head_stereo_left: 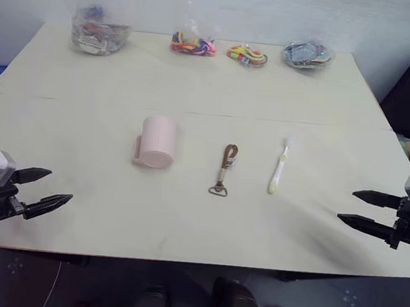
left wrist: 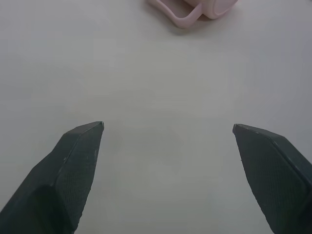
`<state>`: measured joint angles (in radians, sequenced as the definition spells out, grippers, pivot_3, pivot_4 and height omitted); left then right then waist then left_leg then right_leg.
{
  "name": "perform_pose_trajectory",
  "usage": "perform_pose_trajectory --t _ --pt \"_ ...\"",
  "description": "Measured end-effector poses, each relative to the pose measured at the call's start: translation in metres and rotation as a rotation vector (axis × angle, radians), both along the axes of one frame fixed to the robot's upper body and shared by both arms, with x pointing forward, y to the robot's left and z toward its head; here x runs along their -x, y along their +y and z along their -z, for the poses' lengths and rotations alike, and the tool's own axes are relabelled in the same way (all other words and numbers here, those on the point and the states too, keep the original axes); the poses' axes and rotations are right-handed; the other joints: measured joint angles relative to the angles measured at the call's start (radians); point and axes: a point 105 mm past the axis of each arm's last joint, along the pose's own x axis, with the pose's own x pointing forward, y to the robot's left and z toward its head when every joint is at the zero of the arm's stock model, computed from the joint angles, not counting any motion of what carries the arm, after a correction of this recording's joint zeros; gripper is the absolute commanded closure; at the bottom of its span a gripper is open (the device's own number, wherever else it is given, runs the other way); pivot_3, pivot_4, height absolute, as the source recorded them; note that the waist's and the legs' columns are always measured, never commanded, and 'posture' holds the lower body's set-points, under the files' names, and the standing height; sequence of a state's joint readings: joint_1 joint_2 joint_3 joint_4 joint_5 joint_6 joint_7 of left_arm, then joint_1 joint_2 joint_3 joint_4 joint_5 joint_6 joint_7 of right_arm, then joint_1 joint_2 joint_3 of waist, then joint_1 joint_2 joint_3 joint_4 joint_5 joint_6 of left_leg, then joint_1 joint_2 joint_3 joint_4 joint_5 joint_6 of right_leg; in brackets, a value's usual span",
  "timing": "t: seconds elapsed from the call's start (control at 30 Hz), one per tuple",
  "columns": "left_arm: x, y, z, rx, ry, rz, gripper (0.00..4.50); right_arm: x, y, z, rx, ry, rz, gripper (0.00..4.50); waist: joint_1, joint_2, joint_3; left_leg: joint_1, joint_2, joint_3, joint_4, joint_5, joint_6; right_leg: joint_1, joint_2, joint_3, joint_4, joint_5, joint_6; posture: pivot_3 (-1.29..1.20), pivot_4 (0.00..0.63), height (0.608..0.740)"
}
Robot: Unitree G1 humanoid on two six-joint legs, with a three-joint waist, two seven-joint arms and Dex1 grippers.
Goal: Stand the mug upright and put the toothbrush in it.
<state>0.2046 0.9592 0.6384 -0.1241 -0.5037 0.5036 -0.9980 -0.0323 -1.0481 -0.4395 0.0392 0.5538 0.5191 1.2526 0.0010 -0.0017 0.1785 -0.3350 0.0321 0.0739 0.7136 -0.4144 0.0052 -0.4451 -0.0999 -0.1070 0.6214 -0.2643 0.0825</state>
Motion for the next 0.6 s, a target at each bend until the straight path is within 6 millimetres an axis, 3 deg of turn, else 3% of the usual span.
perform_pose_trajectory --t 0.6 --pt "-0.0073 -0.0041 -0.0010 0.045 -0.016 -0.050 0.00 -0.0051 0.0034 -0.0044 0.016 -0.022 0.041 0.03 -0.001 0.000 0.000 0.000 0.000 0.000 0.000 0.000 0.000 0.000 0.001 0.000 0.001 0.000 0.000 0.00 0.150 0.740"
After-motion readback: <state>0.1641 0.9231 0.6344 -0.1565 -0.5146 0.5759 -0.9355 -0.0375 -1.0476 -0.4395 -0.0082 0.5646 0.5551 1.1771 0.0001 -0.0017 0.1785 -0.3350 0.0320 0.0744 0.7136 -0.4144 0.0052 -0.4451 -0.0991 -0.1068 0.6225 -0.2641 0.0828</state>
